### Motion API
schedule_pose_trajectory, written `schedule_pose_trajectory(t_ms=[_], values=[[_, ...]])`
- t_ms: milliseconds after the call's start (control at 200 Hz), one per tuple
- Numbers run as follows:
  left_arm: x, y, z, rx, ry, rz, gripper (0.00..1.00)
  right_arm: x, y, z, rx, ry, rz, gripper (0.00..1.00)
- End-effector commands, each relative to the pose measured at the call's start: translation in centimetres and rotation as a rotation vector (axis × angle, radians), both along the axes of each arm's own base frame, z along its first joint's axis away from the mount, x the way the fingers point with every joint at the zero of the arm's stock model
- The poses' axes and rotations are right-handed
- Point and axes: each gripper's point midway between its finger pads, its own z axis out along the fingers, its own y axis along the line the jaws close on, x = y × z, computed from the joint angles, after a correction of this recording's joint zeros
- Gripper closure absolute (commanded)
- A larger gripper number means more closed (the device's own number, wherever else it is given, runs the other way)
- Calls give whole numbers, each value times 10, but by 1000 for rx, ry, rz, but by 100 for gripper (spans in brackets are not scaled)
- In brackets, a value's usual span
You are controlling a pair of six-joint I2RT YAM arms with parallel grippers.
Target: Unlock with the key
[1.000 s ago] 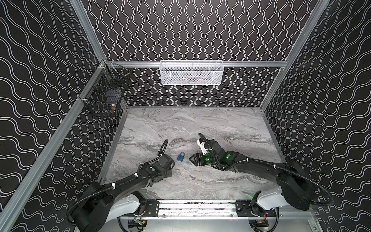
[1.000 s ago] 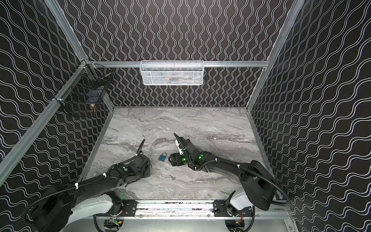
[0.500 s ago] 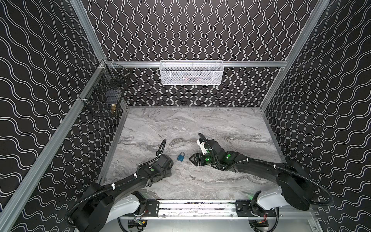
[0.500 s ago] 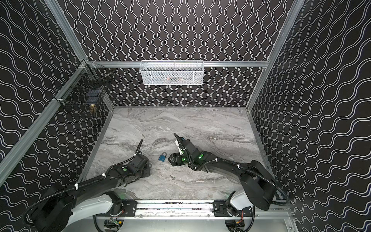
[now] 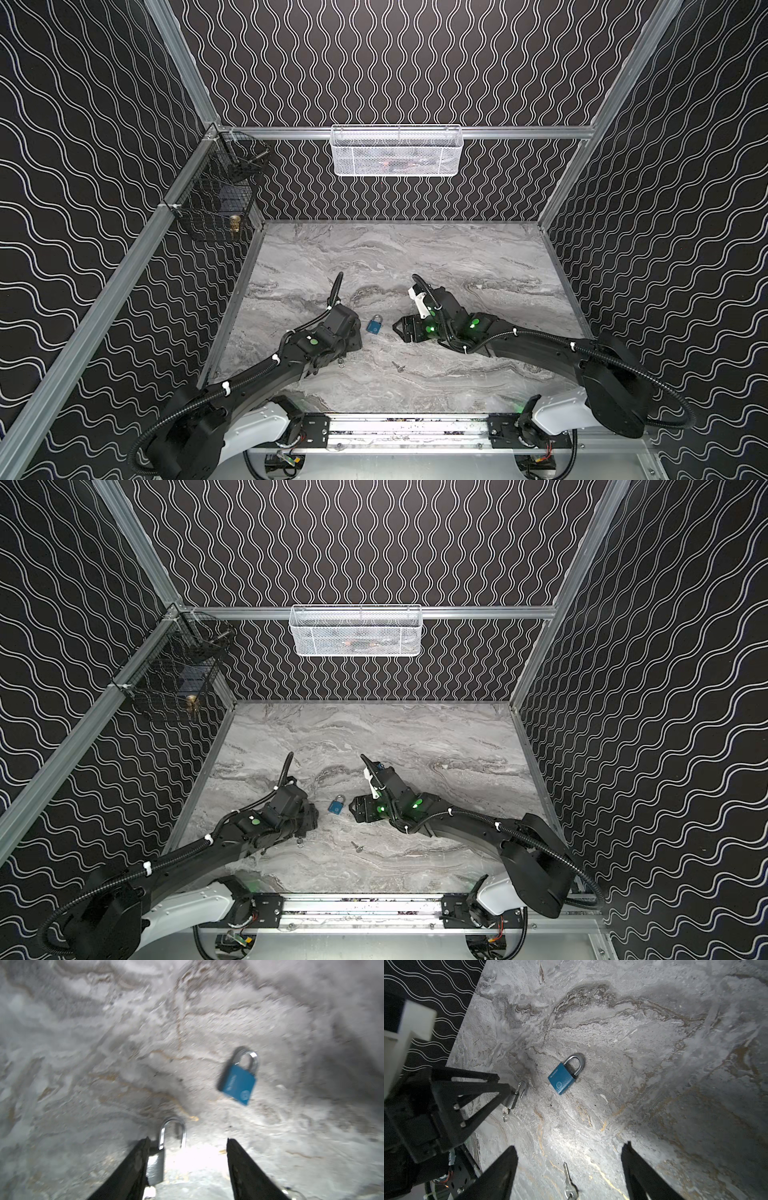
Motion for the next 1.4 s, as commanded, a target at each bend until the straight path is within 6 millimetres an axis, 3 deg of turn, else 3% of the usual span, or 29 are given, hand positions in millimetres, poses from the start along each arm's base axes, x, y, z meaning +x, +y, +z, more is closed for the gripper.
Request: schedule_pose_trajectory(t_ms=[0,265,425,561,826,1396], values=[[8,-23,23,-118,-59,-54,37,-4,-12,-7,-68,33,-30,21],[-7,-45,45,-271,-101,-93,37,-45,-14,-35,-289,130,-12,26],[-16,-25,42,-222,-94,-46,35,-65,-11,-50,-302,215,-48,30],[-24,-19,42,-234,-103,-45,34,-76,-11,-62,-314,266,-104,34],[-32,-12,39,-270,-107,-23,32,-82,1,-80,-295,334,-167,45],[-34,-11,35,-273,-94,-17,31,-84,7,-91,-340,314,-201,65]])
